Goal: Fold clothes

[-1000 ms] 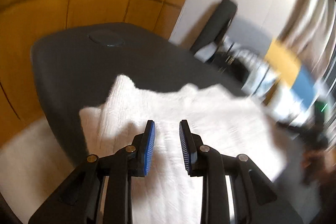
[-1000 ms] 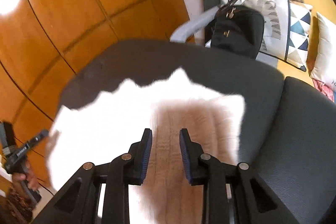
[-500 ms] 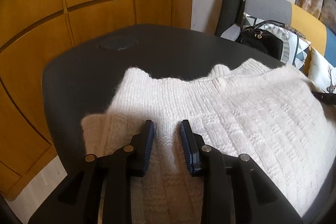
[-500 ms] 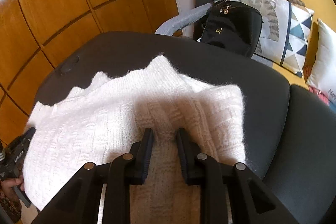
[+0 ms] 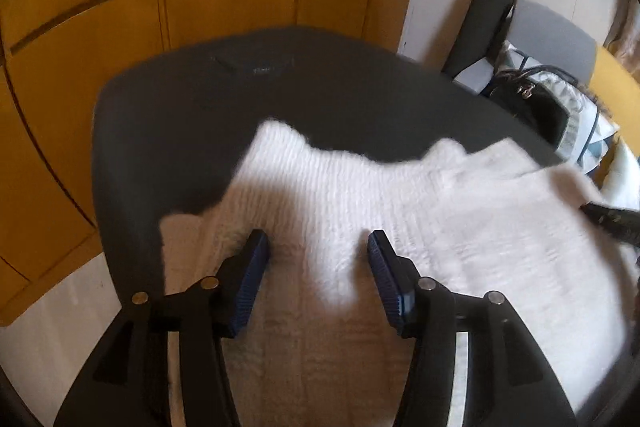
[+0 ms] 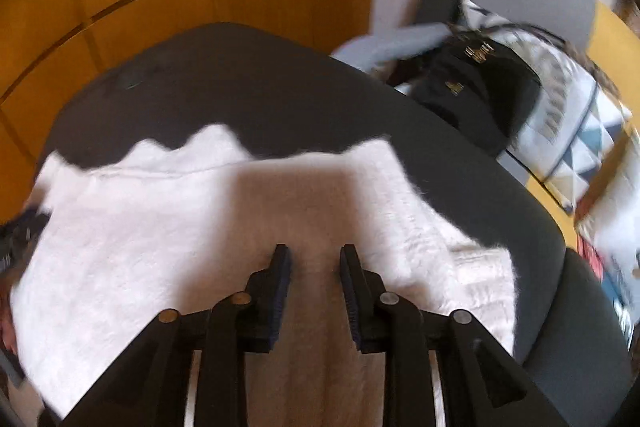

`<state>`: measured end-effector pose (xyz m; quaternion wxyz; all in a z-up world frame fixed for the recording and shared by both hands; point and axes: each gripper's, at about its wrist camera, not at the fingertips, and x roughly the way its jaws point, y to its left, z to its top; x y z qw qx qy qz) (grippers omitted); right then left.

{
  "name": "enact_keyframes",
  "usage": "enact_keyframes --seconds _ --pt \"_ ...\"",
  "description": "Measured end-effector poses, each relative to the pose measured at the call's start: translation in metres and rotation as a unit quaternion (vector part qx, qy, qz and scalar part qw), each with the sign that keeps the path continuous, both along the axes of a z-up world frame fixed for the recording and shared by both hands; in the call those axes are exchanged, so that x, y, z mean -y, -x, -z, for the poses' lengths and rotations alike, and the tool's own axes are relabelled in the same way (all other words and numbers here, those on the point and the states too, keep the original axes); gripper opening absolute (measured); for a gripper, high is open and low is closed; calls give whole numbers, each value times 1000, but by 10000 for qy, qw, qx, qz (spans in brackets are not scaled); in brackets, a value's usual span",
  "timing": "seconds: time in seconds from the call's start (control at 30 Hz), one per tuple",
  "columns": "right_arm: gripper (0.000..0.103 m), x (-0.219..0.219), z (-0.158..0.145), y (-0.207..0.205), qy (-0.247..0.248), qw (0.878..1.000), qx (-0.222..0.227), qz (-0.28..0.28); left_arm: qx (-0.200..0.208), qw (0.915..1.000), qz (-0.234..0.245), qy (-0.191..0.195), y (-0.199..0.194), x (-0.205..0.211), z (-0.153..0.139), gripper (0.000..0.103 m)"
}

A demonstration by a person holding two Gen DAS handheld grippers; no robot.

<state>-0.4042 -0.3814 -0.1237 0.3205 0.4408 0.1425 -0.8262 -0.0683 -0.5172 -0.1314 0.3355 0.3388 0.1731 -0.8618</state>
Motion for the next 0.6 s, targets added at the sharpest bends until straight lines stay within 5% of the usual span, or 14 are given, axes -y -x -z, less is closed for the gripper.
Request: enact_keyframes --seconds 0.13,0.27,0.4,0.6 --pt "26 4 10 10 13 9998 -121 166 370 9986 27 365 16 -7 3 62" --pt "26 1 12 14 84 9997 -114 195 351 9989 29 306 25 0 3 64" --pt "27 -28 -13 -1 731 9970 -2 257 -33 9999 166 22 4 5 -6 64" --pt "27 -58 -27 -65 793 9967 -162 -97 -722 9970 251 87 -33 -36 -29 64"
